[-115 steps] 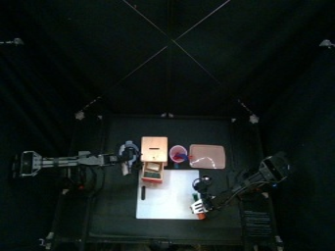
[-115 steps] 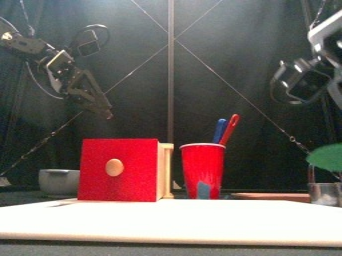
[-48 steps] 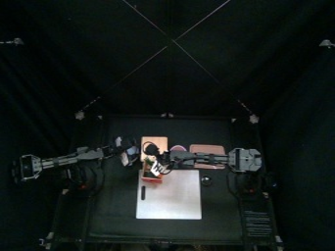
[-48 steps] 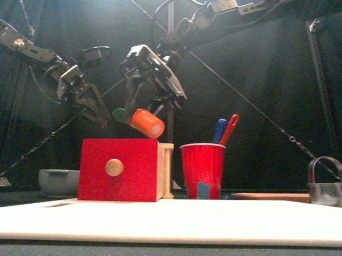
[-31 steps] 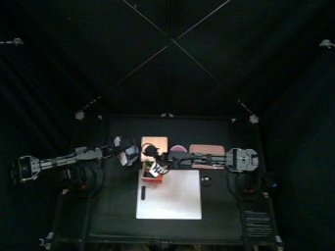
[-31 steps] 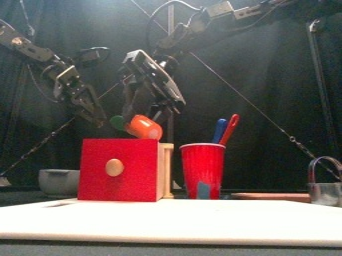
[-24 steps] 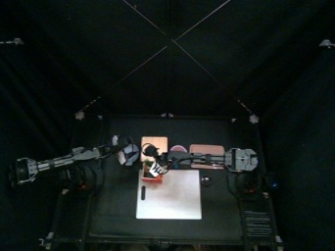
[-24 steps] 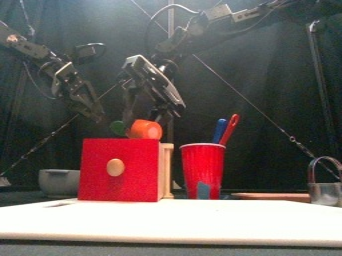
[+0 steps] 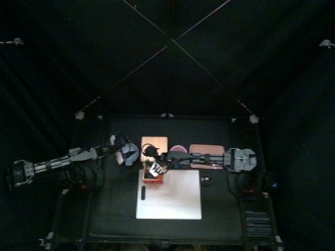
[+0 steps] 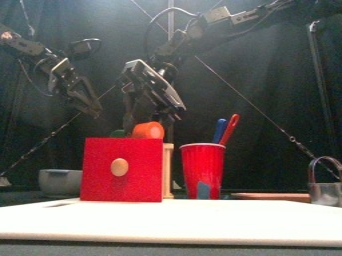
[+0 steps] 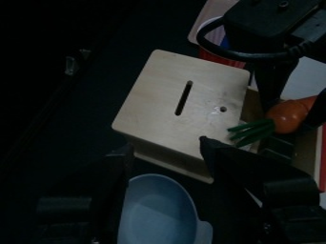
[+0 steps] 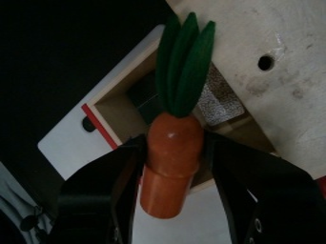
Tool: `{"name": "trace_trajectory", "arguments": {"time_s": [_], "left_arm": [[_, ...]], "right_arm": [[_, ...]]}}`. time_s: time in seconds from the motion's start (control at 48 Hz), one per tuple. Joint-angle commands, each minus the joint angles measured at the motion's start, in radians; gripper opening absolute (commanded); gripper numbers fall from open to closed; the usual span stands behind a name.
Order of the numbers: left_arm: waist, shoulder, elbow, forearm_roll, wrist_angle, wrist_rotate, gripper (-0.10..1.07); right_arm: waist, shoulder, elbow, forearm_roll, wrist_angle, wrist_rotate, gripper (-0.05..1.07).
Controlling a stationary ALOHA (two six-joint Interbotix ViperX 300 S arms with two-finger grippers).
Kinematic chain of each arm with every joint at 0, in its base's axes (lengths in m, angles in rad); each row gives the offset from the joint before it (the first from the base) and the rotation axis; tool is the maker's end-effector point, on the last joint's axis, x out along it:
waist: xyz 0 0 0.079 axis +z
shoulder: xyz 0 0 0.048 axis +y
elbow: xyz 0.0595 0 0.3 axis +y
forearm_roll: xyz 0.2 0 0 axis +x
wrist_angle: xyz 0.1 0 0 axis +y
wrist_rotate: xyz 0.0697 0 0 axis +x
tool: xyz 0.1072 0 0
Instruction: Drop carrot into open drawer
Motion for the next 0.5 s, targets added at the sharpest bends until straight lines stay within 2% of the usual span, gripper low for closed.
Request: {"name": "trace_trajectory", "arguments": {"time_s": [0.0,0.479], "left_arm": [[0.005,-0.002,-0.011,0.003,-0.003,-0.002,0.92],[0.005,-0.002,-0.009,0.003,0.006,-0.002,0.92]], "right_arm": [[-0.005,-0.023,-0.032,-0.002,-0.003,-0.003,0.84],[-0.005,-0.025,-0.064,-0.026,0.012,-0.003,0.85]]}}
